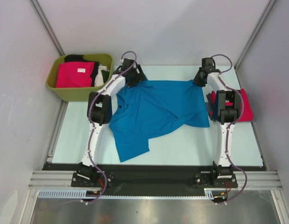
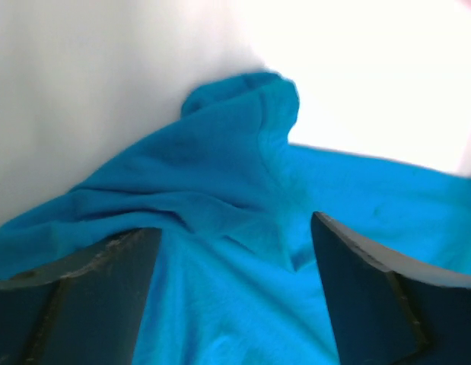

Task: Fold and stack the t-shirts
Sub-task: Flatten the tshirt out

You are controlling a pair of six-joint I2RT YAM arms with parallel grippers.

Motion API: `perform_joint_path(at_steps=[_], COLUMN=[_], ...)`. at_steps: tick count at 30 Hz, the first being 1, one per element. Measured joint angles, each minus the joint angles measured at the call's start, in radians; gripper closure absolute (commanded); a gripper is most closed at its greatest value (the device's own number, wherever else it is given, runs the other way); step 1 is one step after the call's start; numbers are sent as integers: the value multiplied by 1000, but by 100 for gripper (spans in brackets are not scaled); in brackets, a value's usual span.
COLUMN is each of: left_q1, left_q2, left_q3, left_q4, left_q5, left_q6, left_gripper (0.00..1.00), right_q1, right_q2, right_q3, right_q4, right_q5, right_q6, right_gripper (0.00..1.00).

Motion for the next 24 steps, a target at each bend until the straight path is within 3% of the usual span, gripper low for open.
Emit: perform_joint_path(at_steps=[1, 3, 7, 10, 11, 15, 19, 22, 23, 24], left_q1=[10, 23, 26, -2, -18, -79, -108, -142, -155, -182], left_q2=[0, -6, -115, -311, -399, -765, -1023, -1139, -1159, -1204], left_q3=[0, 2, -92, -267, -352, -657, -850, -963, -989, -1041], left_q4=[13, 40, 70, 95, 122, 222, 272, 270, 260, 232], left_q5=[0, -5, -55, -113, -137, -186, -215, -284, -304, -349], left_q6=[0, 6, 48, 82, 90, 90, 88, 81, 79, 68], left_gripper=[4, 0, 0, 0, 0, 0, 0, 0, 0, 0], right_q1=[-5, -16, -16, -3, 3, 22, 19, 8, 4, -3], right_q2=[-5, -40, -249, -430, -495, -724, -842, -907, -925, -944], right_q3=[5, -37, -348, -563, -637, -862, -950, -1022, -1046, -1071], right_q4=[1, 41, 172, 235, 266, 338, 335, 334, 329, 326], right_q5=[-13, -33, -76, -85, -81, -58, -49, -32, -30, -28], right_q6=[0, -14, -13, 6, 11, 24, 55, 92, 109, 125], right_gripper=[48, 44, 37, 2, 0, 0, 0, 17, 32, 36])
